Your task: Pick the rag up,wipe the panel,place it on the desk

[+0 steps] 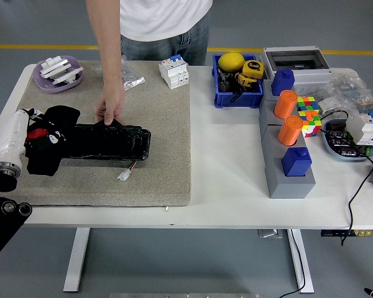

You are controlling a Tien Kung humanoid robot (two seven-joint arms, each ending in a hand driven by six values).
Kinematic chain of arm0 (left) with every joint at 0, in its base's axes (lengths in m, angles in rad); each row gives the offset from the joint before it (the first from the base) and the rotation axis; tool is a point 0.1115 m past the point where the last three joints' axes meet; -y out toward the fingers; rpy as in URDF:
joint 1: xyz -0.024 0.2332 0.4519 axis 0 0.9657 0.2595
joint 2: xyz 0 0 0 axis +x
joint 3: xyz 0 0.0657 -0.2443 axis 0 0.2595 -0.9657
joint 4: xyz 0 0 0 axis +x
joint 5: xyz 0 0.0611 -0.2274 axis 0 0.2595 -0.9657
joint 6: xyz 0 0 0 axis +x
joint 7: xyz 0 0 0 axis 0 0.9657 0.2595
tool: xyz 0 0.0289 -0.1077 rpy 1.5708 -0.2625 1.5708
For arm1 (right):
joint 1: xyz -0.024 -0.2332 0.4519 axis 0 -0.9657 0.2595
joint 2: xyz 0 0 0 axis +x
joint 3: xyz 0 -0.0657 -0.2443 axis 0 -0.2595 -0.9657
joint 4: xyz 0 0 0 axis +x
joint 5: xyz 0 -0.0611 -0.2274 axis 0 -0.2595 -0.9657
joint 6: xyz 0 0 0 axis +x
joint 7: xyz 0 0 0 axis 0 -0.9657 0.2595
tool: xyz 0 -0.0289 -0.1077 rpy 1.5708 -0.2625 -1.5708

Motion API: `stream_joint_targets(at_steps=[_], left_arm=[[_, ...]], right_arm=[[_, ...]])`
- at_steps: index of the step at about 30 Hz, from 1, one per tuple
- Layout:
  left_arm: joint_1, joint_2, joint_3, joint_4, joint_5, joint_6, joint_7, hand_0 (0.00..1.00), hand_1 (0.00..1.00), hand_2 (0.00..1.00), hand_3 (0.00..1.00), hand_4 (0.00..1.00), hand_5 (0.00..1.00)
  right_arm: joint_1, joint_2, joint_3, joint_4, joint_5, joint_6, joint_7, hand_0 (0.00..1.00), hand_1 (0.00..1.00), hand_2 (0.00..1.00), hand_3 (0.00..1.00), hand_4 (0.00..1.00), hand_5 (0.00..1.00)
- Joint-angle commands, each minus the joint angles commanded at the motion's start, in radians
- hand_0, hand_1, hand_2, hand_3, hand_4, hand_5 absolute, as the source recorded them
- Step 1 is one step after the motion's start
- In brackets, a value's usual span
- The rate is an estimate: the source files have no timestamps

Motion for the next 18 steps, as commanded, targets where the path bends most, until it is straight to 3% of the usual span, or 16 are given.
stream_joint_targets(at_steps=[7, 18], left_arm=[[-0.005, -0.02, 0.036, -0.002, -0.016, 0.027, -0.029, 0.261, 0.136, 0.455, 0.387, 0.098, 0.002], [-0.015, -0.055, 0.147, -0.059, 0.014, 0.047, -0.017, 0.261, 0.136, 0.456, 0.388, 0.096, 0.002]], right_arm=[[0.0, -0.002, 0.019, -0.001, -0.015, -0.001, -0.01, 0.712, 0.668, 0.694, 0.64, 0.998, 0.564], [0.004, -0.005, 0.016, -0.002, -0.013, 0.0, -0.008, 0.713, 0.667, 0.693, 0.639, 0.998, 0.565]])
